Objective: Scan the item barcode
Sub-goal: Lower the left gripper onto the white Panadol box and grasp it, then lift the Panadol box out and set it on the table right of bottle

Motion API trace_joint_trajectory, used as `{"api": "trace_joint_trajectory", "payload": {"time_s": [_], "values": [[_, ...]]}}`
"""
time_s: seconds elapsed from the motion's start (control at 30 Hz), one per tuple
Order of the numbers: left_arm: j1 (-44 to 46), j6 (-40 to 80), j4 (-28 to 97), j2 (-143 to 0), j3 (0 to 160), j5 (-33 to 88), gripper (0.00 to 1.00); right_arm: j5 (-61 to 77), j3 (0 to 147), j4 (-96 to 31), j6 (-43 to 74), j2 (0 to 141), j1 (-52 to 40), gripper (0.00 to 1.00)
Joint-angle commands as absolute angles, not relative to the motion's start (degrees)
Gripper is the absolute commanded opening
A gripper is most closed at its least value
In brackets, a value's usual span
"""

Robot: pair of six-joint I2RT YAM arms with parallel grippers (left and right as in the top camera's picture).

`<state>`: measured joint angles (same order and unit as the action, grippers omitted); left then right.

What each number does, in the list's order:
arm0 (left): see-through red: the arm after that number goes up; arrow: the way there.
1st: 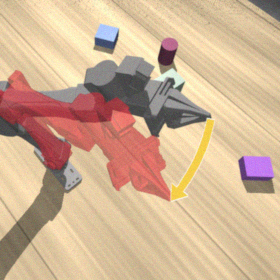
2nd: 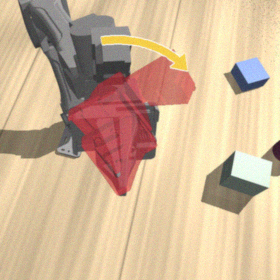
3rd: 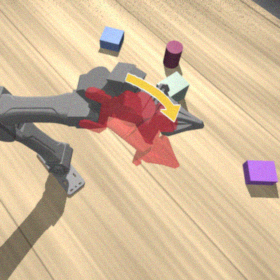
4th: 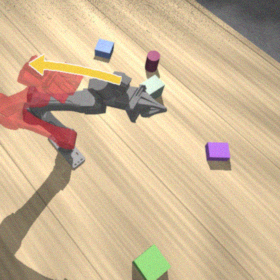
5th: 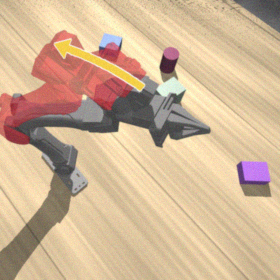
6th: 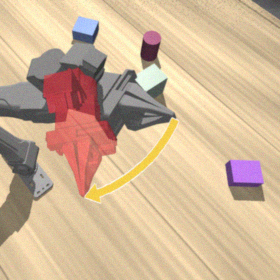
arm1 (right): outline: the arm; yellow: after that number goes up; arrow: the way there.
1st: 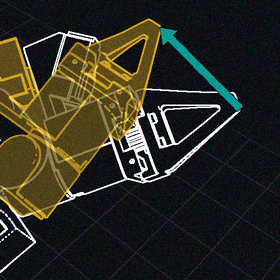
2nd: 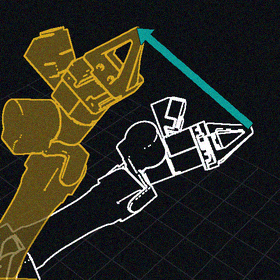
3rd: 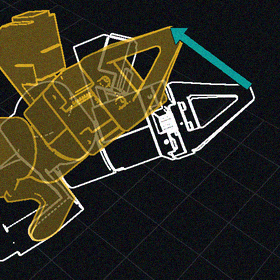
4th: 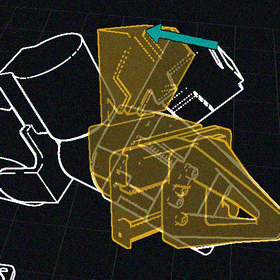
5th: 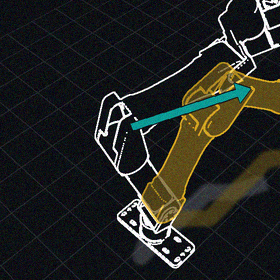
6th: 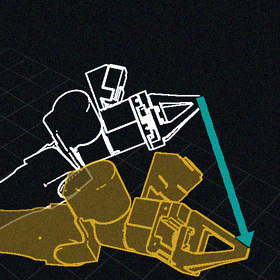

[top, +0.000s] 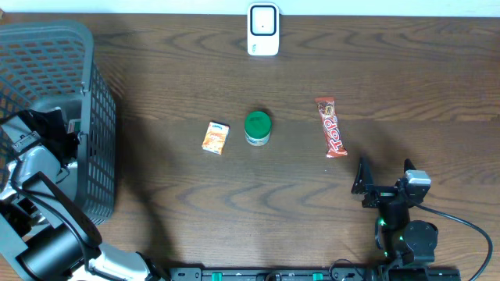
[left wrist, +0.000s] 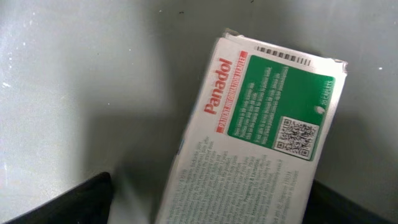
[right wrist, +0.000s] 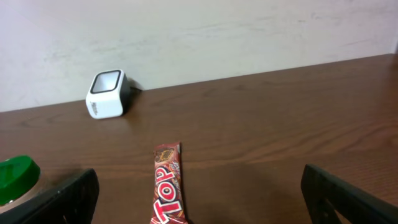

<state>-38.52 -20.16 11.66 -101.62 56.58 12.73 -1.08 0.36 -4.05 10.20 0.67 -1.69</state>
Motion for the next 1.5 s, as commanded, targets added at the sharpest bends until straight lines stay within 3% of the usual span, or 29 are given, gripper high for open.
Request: {"api": "trace_joint_trajectory", "payload": {"time_s": [0.0,0.37,0.8,1.33,1.47], "values": [[-38.7,-20.5,13.0,-104.3,55.9,11.6,0.76,-1.2,0.3,-4.3,9.8,0.4,-2.3,0.99],[-38.7,-20.5,12.2,-104.4,55.9,11.5,0.5,-1.2,0.3,-4.3,9.8,0.4,-2.3,0.99],[-38.7,-15.2,11.9,-96.2,55.9,11.5,0.49,-1.2,0.3,-4.3,9.8,0.4,-2.3,0.99],[-38.7,-0.2,17.4,-65.6,55.9,11.6,0.5,-1.2,0.3,-4.3,9.8,0.4,-2.3,0.99],[-38.7,4.1,19.6,-58.3,55.9,18.7,0.5,-1.2,0.3,-4.3,9.8,0.4,-2.3,0.99]]}}
